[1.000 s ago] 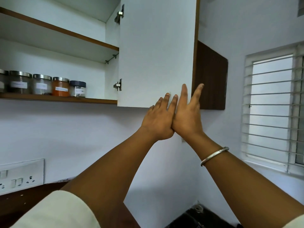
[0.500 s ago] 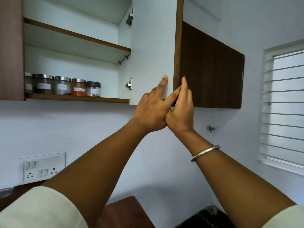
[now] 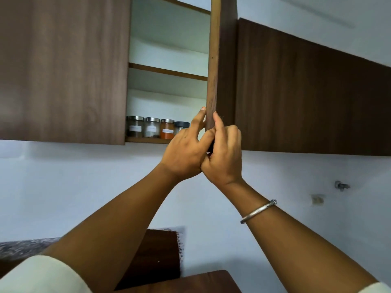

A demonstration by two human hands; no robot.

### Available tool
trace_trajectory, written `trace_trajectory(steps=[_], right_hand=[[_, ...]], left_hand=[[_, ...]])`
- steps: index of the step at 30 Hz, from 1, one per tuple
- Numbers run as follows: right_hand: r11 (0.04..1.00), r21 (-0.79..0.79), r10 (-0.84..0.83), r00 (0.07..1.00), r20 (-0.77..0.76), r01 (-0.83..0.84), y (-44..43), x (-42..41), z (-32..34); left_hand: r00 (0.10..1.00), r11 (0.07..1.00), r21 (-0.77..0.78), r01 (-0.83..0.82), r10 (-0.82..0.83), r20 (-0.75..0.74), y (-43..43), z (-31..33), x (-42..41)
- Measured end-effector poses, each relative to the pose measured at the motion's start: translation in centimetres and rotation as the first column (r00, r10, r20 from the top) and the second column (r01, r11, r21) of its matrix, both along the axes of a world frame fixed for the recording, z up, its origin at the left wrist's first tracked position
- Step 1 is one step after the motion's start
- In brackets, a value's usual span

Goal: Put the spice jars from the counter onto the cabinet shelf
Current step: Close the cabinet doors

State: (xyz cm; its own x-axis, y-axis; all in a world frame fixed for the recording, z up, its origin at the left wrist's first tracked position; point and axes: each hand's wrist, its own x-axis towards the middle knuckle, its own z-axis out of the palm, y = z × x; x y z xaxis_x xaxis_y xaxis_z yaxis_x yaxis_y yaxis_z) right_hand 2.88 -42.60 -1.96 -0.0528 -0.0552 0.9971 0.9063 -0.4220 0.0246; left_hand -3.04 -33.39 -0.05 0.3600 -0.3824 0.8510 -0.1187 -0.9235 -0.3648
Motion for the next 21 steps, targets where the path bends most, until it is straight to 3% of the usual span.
trace_trajectory(steps=[9,15,21], right_hand=[[0.992,-0.122,0.011,0.992,-0.124,-0.026,10.2,-1.7,0.2],[0.969,-0.241,-0.125,0.953,-0.276,0.057,16.7,-0.5,-0.6],[0.935,-0.344,-0.199,0.928,-0.314,0.084,21.5,1.3,-0.9]], left_hand=[[0.997,0.994,-0.097,-0.059,0.054,-0.053,10.7,-1.1,-1.1],[0.991,0.985,-0.137,-0.102,0.089,-0.101,16.6,-2.4,-1.0],[0.968,0.972,-0.191,-0.134,0.088,-0.234,21.6,-2.7,0.4]])
